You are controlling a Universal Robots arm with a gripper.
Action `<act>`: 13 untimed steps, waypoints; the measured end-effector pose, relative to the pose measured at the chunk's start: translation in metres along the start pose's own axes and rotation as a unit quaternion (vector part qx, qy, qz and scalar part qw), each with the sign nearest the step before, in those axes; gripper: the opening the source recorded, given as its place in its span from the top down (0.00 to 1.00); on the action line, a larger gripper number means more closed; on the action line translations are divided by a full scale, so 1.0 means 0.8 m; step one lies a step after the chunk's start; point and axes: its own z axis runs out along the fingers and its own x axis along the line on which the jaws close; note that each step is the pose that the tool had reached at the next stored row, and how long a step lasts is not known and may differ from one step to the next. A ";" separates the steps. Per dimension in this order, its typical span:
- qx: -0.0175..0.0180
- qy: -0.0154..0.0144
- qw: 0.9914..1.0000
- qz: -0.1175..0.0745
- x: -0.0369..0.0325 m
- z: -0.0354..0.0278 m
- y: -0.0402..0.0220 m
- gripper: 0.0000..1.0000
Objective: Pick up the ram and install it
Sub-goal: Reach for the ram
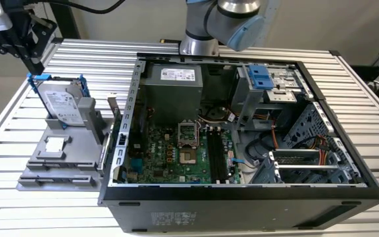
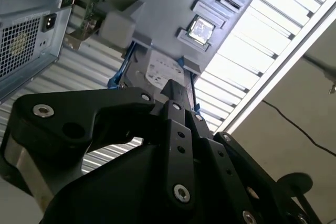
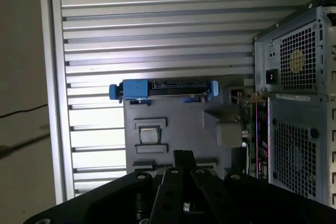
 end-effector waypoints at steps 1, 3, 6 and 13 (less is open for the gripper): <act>0.000 0.000 1.000 0.000 -0.0002 0.0000 -0.0027 1.00; 0.000 0.000 1.000 0.000 -0.0005 0.0000 -0.0080 1.00; 0.000 0.000 1.000 0.000 -0.0010 0.0000 -0.0152 1.00; 0.000 0.000 1.000 0.000 -0.0018 0.0005 -0.0286 1.00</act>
